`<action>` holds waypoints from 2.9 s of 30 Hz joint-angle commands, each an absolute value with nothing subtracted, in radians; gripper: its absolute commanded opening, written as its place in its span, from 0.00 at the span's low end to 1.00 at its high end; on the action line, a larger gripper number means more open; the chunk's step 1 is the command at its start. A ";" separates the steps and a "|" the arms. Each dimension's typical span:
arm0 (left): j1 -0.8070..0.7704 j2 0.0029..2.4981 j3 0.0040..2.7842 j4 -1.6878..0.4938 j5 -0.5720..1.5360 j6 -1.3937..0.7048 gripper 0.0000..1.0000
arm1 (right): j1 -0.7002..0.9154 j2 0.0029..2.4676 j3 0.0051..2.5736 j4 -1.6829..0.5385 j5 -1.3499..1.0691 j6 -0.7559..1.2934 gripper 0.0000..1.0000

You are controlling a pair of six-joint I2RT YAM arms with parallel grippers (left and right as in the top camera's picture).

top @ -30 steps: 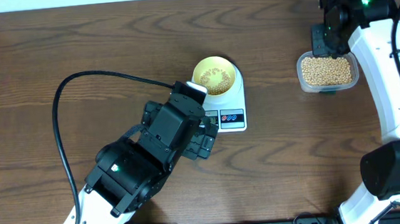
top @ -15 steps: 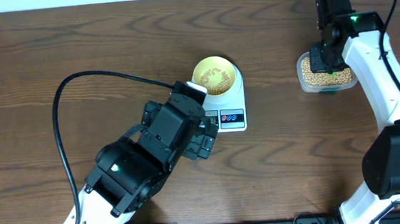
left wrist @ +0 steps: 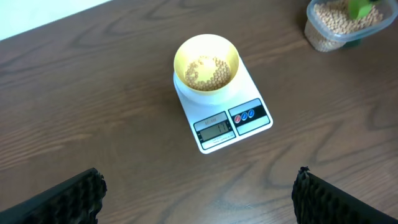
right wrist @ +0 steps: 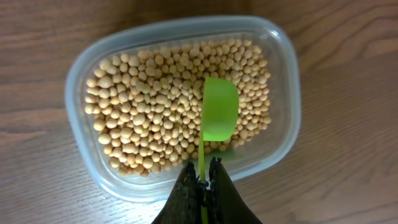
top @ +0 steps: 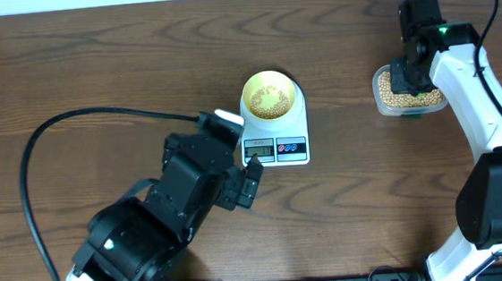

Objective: Scoop item into bowl and weigh 50g on scale
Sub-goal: 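Return the scoop with the right gripper into the soybean tub, then dip the green scoop into the soybeans with the right gripper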

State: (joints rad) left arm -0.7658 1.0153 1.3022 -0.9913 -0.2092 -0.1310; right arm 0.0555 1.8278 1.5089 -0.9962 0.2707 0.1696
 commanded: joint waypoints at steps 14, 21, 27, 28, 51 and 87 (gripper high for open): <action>-0.763 1.012 1.308 -0.994 -0.218 -0.133 0.98 | -0.046 1.818 1.365 -0.881 -0.061 0.254 0.01; -0.762 1.012 1.308 -0.994 -0.218 -0.133 0.98 | -0.191 1.818 1.365 -0.878 -0.330 0.244 0.01; -0.763 1.021 1.308 -0.994 -0.219 -0.133 0.98 | -0.302 1.819 1.350 -0.876 -0.484 0.206 0.01; -0.763 1.025 1.308 -0.994 -0.219 -0.133 0.98 | -0.315 1.819 1.341 -0.870 -0.504 0.204 0.01; -0.763 1.104 1.308 -0.994 -0.218 -0.133 0.98 | -0.458 1.819 1.232 -0.754 -0.876 0.133 0.01; -0.763 1.104 1.308 -0.994 -0.218 -0.133 0.98 | -0.660 1.817 1.069 -0.766 -1.562 -0.129 0.01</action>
